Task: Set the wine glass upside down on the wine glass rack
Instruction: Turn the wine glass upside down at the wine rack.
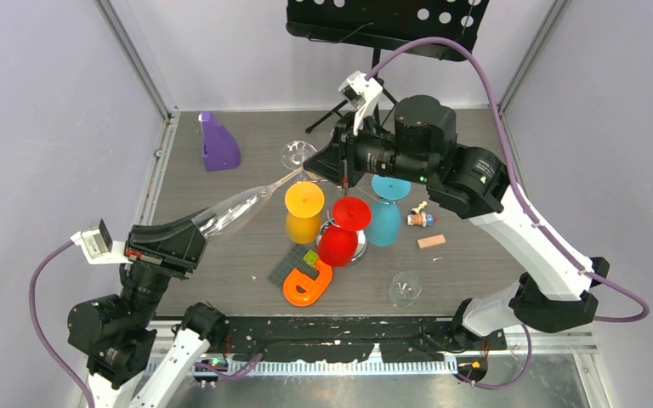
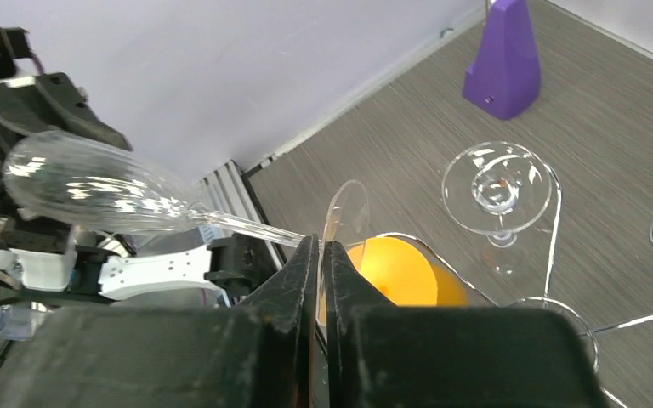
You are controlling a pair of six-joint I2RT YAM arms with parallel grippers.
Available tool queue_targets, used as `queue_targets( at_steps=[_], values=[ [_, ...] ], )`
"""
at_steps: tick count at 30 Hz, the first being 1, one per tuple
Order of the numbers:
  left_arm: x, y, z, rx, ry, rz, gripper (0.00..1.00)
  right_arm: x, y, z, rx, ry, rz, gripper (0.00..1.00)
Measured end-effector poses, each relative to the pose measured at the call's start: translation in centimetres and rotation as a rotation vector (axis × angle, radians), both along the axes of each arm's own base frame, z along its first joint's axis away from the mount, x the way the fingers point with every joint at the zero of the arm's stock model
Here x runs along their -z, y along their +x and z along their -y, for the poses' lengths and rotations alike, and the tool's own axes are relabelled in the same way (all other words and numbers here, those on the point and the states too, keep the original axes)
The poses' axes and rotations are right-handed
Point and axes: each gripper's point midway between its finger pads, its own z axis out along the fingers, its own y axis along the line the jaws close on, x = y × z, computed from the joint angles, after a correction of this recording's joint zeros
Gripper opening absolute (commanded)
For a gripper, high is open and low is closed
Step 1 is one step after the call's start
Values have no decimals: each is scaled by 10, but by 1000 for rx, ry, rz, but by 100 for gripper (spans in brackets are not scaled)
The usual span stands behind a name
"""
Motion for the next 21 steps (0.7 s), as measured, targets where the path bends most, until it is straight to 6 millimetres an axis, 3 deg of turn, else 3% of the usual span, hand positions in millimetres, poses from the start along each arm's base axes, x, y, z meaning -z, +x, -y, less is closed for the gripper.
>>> queue_targets(
  at_steps=[2, 7, 14, 17, 21],
  values=[
    [-1, -1, 1, 10, -3, 4, 38, 7, 5, 1, 23, -21, 7, 5],
    [-4, -6, 3, 36, -13, 12, 47, 15, 17, 15, 110, -58, 37, 5],
    [-4, -7, 5, 46, -9, 17, 53, -21, 26, 77, 333, -20, 173, 5],
    [-4, -7, 5, 45, -6, 13, 61, -35, 24, 105, 394, -11, 267, 5],
    [-9, -9, 5, 46, 23, -2, 66, -30, 15, 129, 381, -71, 433, 5]
  ],
)
